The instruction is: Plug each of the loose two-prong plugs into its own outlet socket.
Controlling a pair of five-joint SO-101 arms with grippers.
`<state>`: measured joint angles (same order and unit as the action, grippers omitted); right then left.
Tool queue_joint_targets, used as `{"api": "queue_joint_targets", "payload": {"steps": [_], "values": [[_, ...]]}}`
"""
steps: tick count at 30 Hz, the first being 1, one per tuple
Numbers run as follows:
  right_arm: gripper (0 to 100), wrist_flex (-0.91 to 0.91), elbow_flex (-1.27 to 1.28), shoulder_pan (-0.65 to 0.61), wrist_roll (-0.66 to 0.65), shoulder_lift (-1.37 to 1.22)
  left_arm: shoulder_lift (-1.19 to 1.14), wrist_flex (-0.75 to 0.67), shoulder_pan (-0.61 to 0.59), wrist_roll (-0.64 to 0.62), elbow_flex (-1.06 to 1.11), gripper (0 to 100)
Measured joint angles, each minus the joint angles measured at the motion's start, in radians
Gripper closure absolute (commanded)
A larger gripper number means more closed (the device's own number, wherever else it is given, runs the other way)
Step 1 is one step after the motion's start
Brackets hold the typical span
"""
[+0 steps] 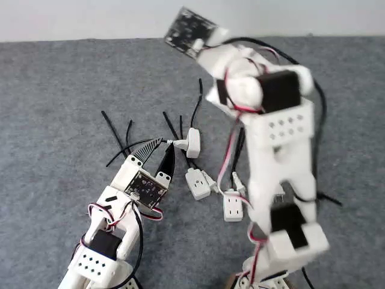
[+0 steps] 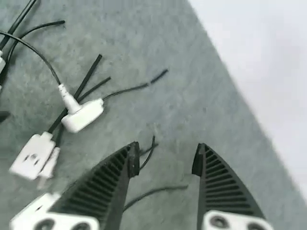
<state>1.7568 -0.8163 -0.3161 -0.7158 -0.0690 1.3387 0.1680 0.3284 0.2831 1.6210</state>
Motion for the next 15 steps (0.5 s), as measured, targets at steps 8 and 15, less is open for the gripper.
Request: {"api": "queue_joint_targets", "payload": {"steps": [8,15], "values": [[80.8,-0.003,0.574,0.014,0.051,0.43,0.0,-0.002,-0.061,0.0,0.0,91],[80.8,-0.118,1.066,0.014,0.087,0.807,0.0,-0.002,-0.064,-0.003,0.0,91]]}}
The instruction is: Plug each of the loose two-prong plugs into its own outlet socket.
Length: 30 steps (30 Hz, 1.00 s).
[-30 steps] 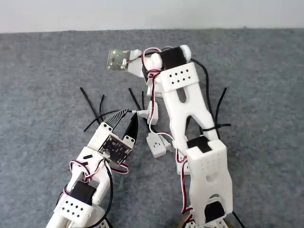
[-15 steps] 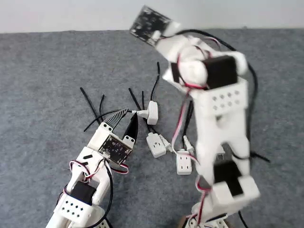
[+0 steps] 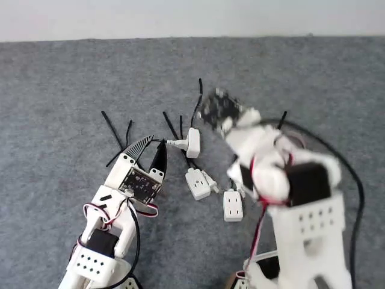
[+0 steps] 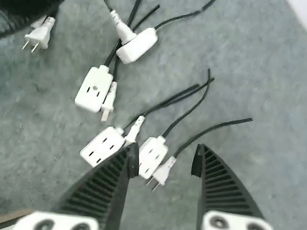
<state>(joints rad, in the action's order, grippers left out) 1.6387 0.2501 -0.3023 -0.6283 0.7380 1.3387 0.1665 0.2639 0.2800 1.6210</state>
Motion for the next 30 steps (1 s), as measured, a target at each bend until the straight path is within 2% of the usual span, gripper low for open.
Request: {"api": "queue_joint_targets", "payload": {"steps": [7,13,17,21,25,30], "values": [[80.7,-0.127,0.42,0.002,0.003,0.321,0.0,0.0,0.0,0.0,0.0,91],[80.6,-0.107,0.482,0.0,0.003,0.488,0.0,-0.026,0.002,-0.003,0.0,91],[80.5,-0.084,0.48,0.0,0.003,0.503,-0.066,-0.038,0.002,-0.032,-0.014,91],[80.5,-0.084,0.48,0.0,0.003,0.509,-0.292,-0.035,0.002,-0.08,-0.164,91],[80.5,-0.084,0.485,0.0,0.003,0.512,-0.658,0.011,-0.006,-0.081,-0.4,91],[80.5,-0.103,0.552,0.0,0.003,0.509,-1.085,0.207,-0.015,-0.081,-0.715,91]]}}
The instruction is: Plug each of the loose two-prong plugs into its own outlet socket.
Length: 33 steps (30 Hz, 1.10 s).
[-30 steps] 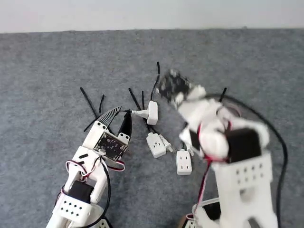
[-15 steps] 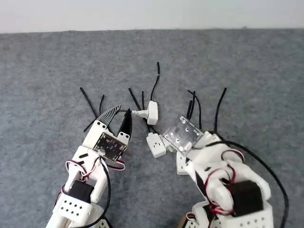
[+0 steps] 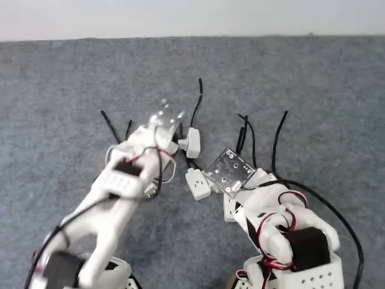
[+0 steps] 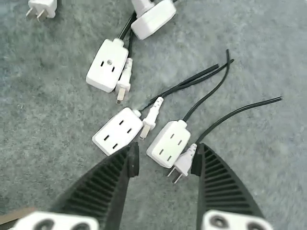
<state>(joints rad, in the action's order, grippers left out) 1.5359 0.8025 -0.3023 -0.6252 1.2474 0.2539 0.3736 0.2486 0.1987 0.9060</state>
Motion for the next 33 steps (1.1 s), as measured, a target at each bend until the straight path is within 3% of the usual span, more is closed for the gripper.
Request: {"api": "queue_joint_targets", "payload": {"steps": [4,7,18,27,33], "values": [[80.5,-0.06,0.071,0.043,0.0,-0.009,-0.173,0.215,0.012,0.0,-0.186,91],[80.5,-0.106,0.126,0.086,0.0,-0.002,-0.244,0.287,0.031,0.009,-0.244,91],[80.5,-0.163,0.172,0.101,0.0,0.002,-0.276,0.391,0.098,0.064,-0.399,87],[80.5,-0.233,0.264,0.101,0.0,0.003,-0.282,0.414,0.106,-0.023,-0.525,82],[80.5,-0.29,0.307,0.101,0.0,0.002,-0.457,0.414,0.144,-0.043,-0.657,82]]}}
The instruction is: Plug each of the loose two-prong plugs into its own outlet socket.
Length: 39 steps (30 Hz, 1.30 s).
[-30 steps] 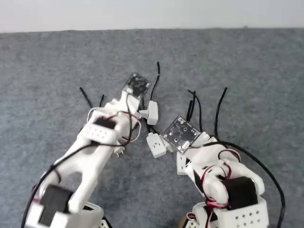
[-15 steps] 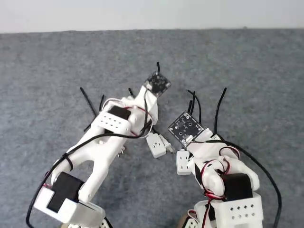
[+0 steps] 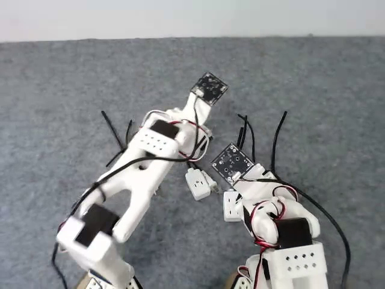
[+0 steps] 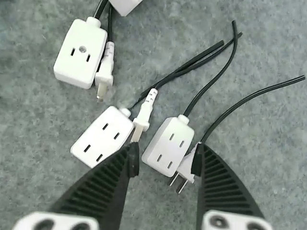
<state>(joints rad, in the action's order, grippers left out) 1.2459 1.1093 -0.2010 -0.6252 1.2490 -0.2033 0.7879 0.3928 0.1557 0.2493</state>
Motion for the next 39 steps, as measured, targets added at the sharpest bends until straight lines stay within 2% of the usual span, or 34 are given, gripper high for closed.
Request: {"api": "queue_joint_targets", "payload": {"steps": [3,8,14,24,39], "values": [[80.5,-0.006,0.0,0.0,0.0,0.0,-0.152,0.04,0.009,-0.011,-0.114,82],[80.5,-0.006,0.002,0.0,0.0,0.0,-0.379,0.209,0.009,-0.025,-0.41,82],[80.5,-0.012,0.037,0.003,-0.002,0.0,-0.532,0.37,-0.023,-0.051,-0.666,82],[80.6,-0.015,0.035,0.003,-0.002,0.0,-0.528,0.482,-0.043,-0.161,-0.701,82],[80.7,-0.015,0.035,0.003,-0.002,0.0,-0.457,0.566,-0.121,-0.209,-0.701,82]]}}
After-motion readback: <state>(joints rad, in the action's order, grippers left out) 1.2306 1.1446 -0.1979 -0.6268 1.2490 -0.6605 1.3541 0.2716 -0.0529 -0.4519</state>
